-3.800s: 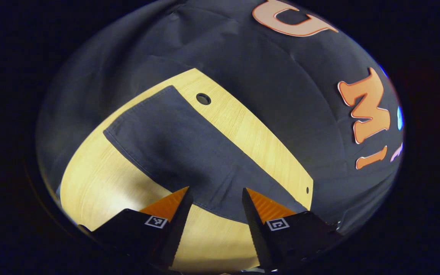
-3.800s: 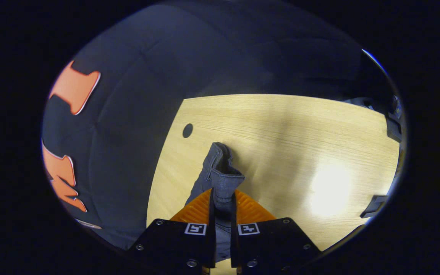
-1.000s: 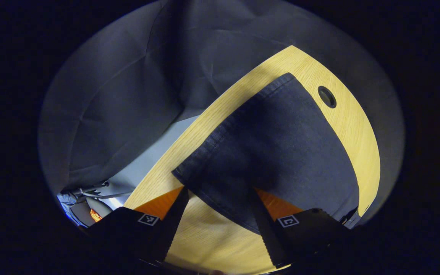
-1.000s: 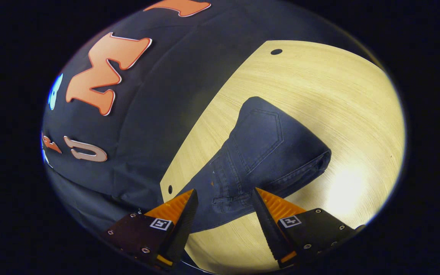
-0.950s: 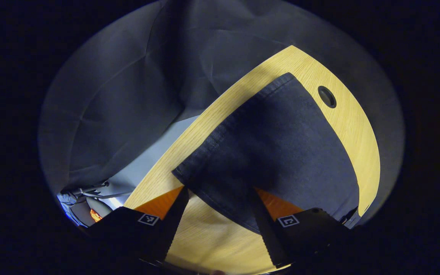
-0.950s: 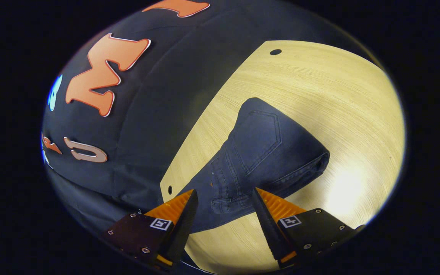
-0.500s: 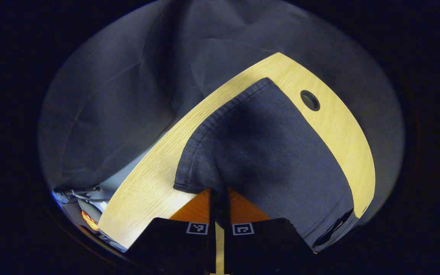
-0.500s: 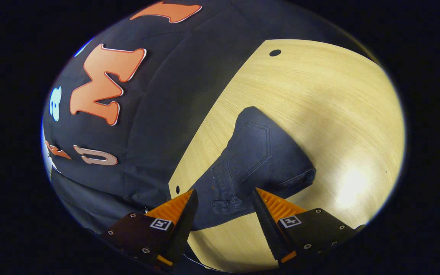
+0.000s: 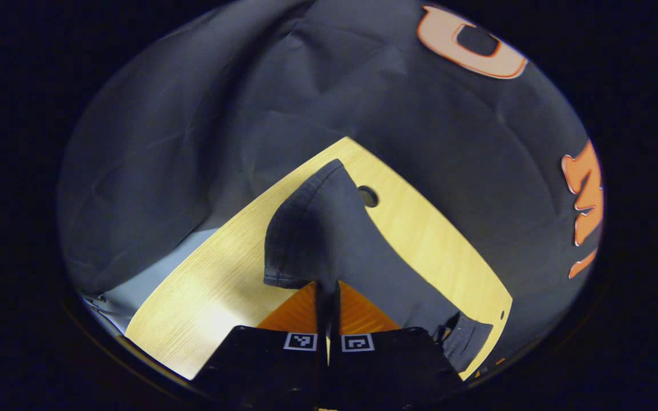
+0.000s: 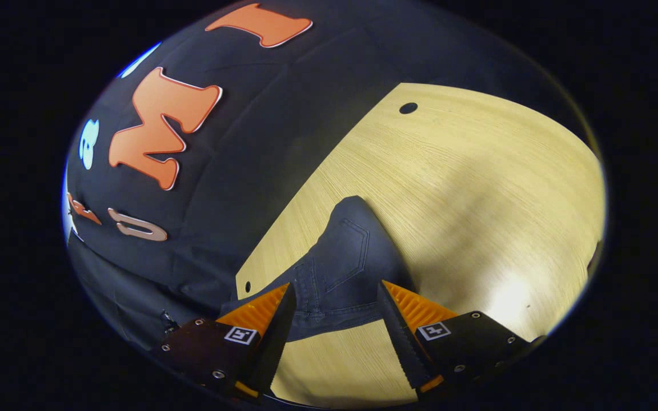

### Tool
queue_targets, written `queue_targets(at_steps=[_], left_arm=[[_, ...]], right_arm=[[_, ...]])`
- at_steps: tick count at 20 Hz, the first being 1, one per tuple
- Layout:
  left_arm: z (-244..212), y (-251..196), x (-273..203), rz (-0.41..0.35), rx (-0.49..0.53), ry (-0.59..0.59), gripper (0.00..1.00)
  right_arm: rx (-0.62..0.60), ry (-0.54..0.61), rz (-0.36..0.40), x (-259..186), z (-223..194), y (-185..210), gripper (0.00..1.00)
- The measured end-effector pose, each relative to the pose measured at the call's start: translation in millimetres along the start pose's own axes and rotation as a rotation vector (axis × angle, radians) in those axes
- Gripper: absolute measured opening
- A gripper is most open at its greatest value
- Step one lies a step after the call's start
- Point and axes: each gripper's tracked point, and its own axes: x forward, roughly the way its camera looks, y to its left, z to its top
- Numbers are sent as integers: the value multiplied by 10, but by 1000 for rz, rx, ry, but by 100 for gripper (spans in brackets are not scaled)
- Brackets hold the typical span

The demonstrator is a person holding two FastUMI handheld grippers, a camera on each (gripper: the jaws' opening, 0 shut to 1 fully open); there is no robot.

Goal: Grasp the waist and the cuffs of the jeans and fold them to make the two legs overlap; first hold the waist and fold one-third of the jeans toward the cuffs, then hold the cuffs and fold the remaining one-third in the same direction to finish folding.

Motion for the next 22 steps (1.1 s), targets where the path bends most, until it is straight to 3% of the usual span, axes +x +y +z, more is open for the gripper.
queue_targets(at_steps=[5, 11, 18, 22], left_arm=[[-40, -723, -524, -114, 138, -101, 1], [-285, -1706, -922, -246, 246, -127, 1], [-744, -2633, -1139, -368, 359, -96, 1], [-1157, -3121, -1094, -401, 420, -40, 1]], right_arm=[[-81, -42, 10, -91, 171, -15, 87], [-172, -94, 19, -240, 383, -82, 96], [-173, -111, 23, -321, 550, -219, 98], [-178, -109, 35, -349, 617, -232, 98]])
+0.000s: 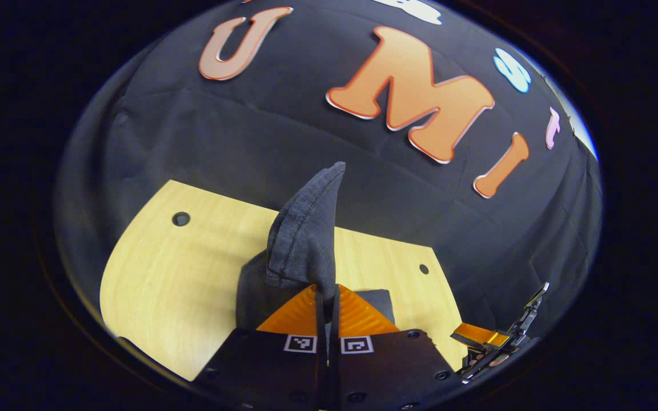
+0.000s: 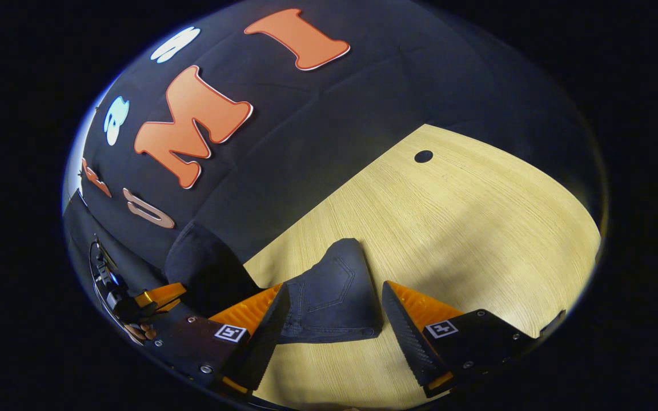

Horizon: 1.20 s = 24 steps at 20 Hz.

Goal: Grasp the waist and the cuffs of the jeans and fold them to make the two legs overlap; first hold the waist and fold one-third of the jeans toward the cuffs, then hold the cuffs and fold the remaining one-third in the same direction to finish folding.

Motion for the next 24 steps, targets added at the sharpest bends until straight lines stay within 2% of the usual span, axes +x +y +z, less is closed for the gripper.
queue_targets(at_steps=[7, 10, 14, 16, 19, 20, 22, 23, 24], left_arm=[[-695, -748, 464, -61, 105, 153, 1], [-1075, -920, 674, -41, 141, 243, 0], [-1435, -1052, 762, -36, 205, 332, 2], [-1586, -1061, 725, -35, 205, 378, 4], [-1598, -1135, 654, -93, 159, 376, 12], [-1555, -1123, 609, -94, 169, 359, 29], [-1393, -1141, 514, -107, 178, 301, 48], [-1325, -1150, 438, -116, 186, 271, 48], [-1243, -1149, 376, -123, 197, 233, 56]], right_arm=[[-8, -21, -10, -79, 128, -147, 98], [-8, -23, -8, -101, 158, -171, 98], [-14, -40, 5, -123, 215, -146, 98], [-29, -45, 0, -125, 234, -128, 98], [-53, -48, 7, -124, 239, -50, 98], [-64, -45, 8, -124, 235, -27, 98], [-94, -56, 14, -119, 247, 76, 98], [-116, -66, 16, -124, 264, 143, 98], [-140, -76, 17, -154, 270, 197, 98]])
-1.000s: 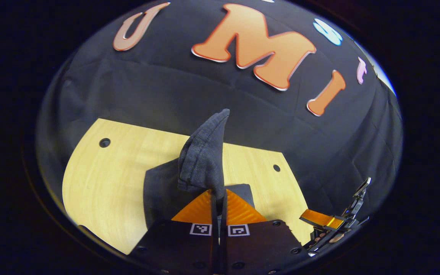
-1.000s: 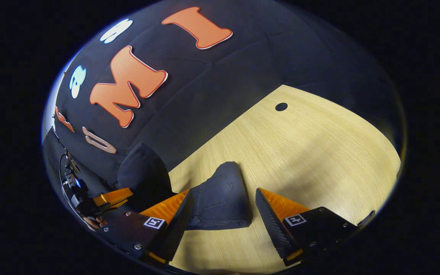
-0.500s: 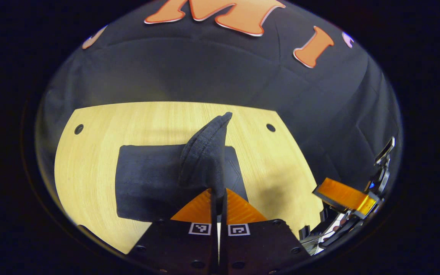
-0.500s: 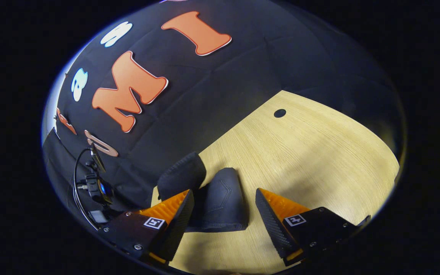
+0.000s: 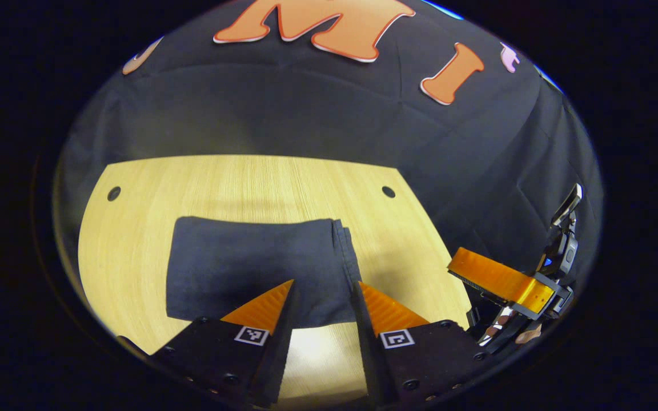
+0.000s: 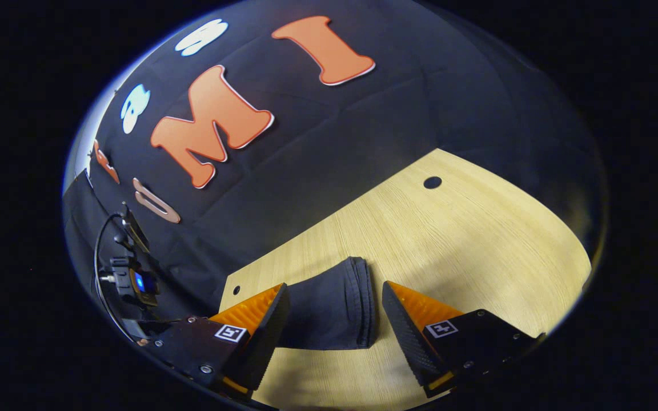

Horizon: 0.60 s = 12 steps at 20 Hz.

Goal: Grasp the waist and the cuffs of the jeans and fold them to make the two legs overlap; first hold the waist and fold one-third of the jeans toward the cuffs, then hold the cuffs and fold the remaining one-third in the same direction to finish folding.

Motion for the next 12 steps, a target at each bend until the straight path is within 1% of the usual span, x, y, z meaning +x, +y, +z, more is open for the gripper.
queue_targets(at_steps=[1, 3, 4, 7, 10, 12], left_arm=[[96, 21, -106, 5, 14, -40, 56], [273, 98, -330, 35, 59, -128, 70], [351, 148, -422, 51, 81, -176, 84], [558, 276, -842, 87, 135, -309, 85], [828, 439, -1325, 156, 185, -486, 84], [1010, 504, -1709, 190, 214, -613, 84]], right_arm=[[-24, -12, 6, -15, 22, 83, 98], [-72, -46, 9, -61, 114, 256, 98], [-97, -70, 6, -96, 167, 327, 98], [-164, -148, 15, -246, 308, 564, 98], [-245, -228, 36, -340, 420, 870, 98], [-287, -262, 49, -413, 439, 1056, 98]])
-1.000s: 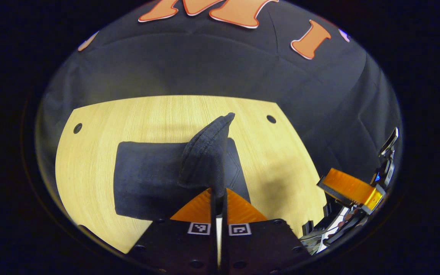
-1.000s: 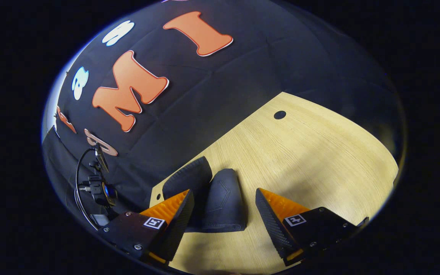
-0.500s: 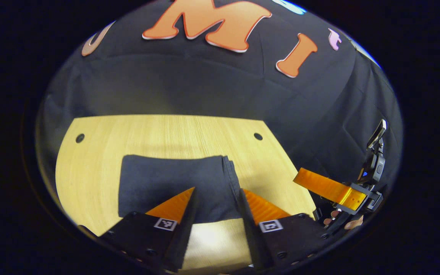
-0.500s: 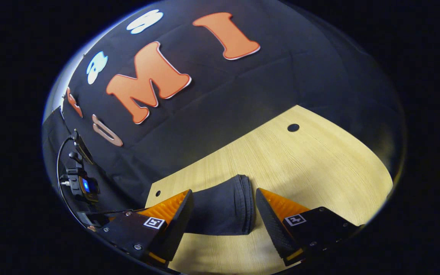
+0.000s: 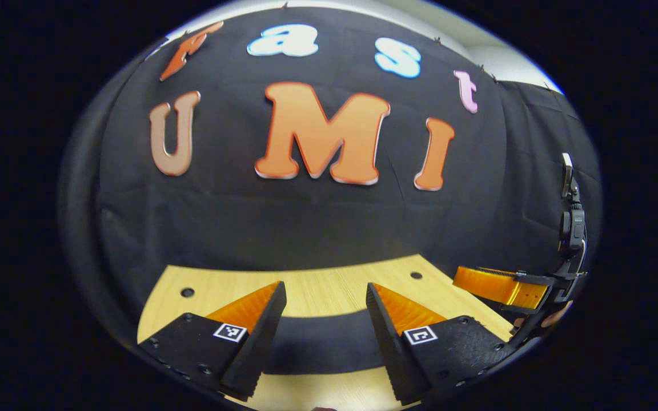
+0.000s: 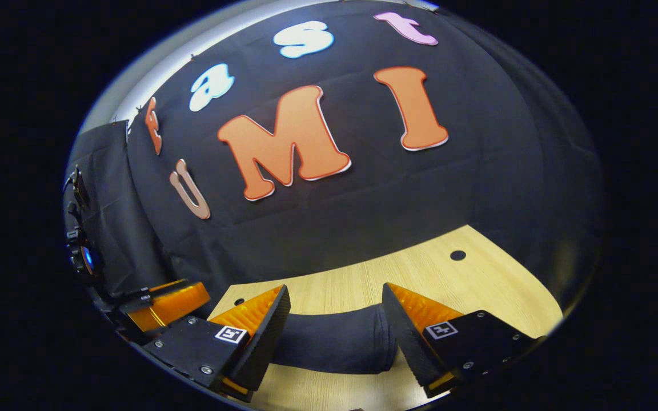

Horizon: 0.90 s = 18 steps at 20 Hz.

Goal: Grasp the waist and the cuffs of the jeans and fold them to make the two legs overlap; first hold the waist and fold one-third of the jeans toward the cuffs, then hold the cuffs and fold the remaining one-third in the same direction to finish folding.

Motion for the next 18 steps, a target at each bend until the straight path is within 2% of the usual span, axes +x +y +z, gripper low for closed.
queue_targets(at_steps=[5, 7, 8, 10, 11, 12, 13, 14, 15, 17, 18], left_arm=[[604, 238, -447, 96, 66, -298, 84], [741, 327, -649, 126, 75, -378, 89], [792, 364, -727, 137, 78, -401, 87], [895, 468, -905, 162, 78, -445, 90], [932, 469, -997, 159, 73, -459, 89], [935, 406, -1039, 132, 73, -450, 92], [984, 423, -1101, 136, 79, -462, 90], [1018, 418, -1144, 146, 92, -473, 94], [1066, 417, -1204, 158, 104, -489, 89], [1132, 395, -1307, 164, 115, -514, 89], [1130, 368, -1333, 160, 110, -513, 94]], right_arm=[[-62, -91, 42, -104, 186, 334, 98], [-89, -135, 49, -166, 270, 392, 98], [-103, -161, 50, -201, 315, 405, 98], [-134, -201, 48, -284, 405, 493, 97], [-152, -225, 45, -309, 467, 524, 97], [-169, -251, 41, -337, 546, 563, 100], [-186, -276, 41, -389, 612, 596, 100], [-202, -295, 38, -440, 645, 612, 97], [-219, -314, 42, -480, 695, 665, 97], [-255, -337, 51, -538, 746, 742, 98], [-264, -337, 53, -562, 736, 756, 97]])
